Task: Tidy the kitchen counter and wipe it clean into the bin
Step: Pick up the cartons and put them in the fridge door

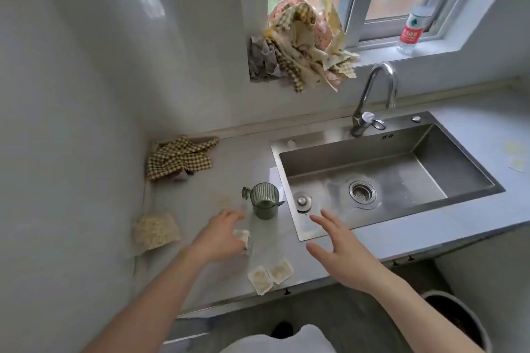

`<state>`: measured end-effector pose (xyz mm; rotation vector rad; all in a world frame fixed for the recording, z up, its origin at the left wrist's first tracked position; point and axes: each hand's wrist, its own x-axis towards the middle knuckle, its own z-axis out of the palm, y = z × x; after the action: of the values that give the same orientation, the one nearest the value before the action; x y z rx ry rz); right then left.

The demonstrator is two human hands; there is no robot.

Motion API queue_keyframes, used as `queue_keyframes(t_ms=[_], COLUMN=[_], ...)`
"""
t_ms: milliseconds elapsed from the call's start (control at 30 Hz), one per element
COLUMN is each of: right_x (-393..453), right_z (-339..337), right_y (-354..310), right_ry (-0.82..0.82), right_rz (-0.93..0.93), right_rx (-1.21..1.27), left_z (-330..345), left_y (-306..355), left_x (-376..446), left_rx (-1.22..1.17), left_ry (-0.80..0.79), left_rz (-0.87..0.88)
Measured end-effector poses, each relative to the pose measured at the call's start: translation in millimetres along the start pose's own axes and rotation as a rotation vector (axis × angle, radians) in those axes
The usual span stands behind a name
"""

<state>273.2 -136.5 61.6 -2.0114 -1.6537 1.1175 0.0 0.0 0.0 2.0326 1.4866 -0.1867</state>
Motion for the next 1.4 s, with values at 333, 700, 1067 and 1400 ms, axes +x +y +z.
queue_keyframes(t_ms=[333, 700, 1067, 1400], right_x=[-14.0, -110.2, -308.9, -501.1], right_z=[-0.2, -71.5, -127.0, -144.3], right_y=[14.7, 77.4, 222.1, 322.1], right_ry=[0.039, 0.332, 0.71, 0.94], right_rz=[0.103, 0.255, 0.49, 0.71], right_rx=[0.011, 0.158, 0.258, 0.258], left_z=[13.8, -20.6, 71.5, 183.7], left_y=[2.0, 182.1, 450.2, 650.2], left_x=[-0.7, -17.5, -69.9, -164.9], left_rx=[0.111, 0.066, 0.115, 0.143], left_ry=[0.045, 0.126, 0.015, -0.118], left_rz=[0.029, 0.494, 0.883, 1.154])
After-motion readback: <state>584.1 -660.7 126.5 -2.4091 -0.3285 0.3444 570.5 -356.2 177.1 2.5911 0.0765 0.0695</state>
